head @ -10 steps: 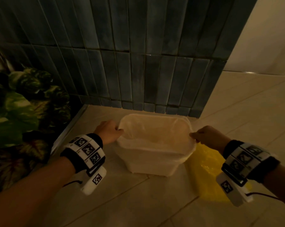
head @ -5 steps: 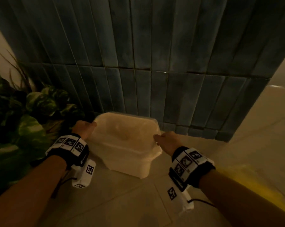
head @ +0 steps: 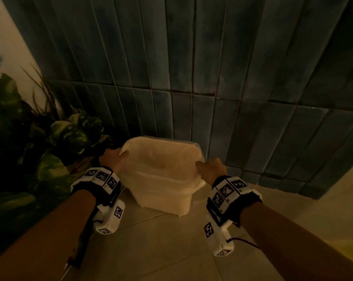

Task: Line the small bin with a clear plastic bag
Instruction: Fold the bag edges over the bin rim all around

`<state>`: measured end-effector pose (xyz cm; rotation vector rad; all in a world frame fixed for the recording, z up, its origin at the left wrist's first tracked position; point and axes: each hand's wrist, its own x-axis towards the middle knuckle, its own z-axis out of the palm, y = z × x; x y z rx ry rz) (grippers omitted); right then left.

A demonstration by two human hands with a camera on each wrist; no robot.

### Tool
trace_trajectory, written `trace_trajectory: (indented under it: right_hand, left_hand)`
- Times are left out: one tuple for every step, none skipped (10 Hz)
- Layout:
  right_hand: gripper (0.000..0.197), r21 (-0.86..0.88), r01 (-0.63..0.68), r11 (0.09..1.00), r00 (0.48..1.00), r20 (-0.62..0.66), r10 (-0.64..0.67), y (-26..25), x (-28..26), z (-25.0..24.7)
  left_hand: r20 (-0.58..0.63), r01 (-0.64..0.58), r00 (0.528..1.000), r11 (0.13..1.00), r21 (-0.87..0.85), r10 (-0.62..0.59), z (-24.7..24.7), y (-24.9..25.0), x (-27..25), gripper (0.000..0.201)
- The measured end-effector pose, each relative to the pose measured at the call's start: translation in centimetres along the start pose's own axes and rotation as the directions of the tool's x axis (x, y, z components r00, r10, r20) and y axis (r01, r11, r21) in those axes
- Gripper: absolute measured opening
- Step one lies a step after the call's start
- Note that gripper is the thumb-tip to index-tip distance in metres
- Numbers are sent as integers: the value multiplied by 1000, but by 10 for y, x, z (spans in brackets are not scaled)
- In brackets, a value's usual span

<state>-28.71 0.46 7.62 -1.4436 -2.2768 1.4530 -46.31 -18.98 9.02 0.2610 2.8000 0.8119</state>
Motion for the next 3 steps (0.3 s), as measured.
trace_trajectory:
  right_hand:
    - [51,25,6,1000,1000,0,-6,2,2,3]
    - [50,88,26,996,999,30,-28,6,7,2]
    - [56,105,29,994,999,23,-32,8,6,-10]
  left_hand:
    - [51,28,998,993,119,-34,-1,1,7,57]
    - [83,46,995,995,93,-54,2,1,10,61]
    - [20,21,1000,1000,-10,-21,-2,6,-1,60]
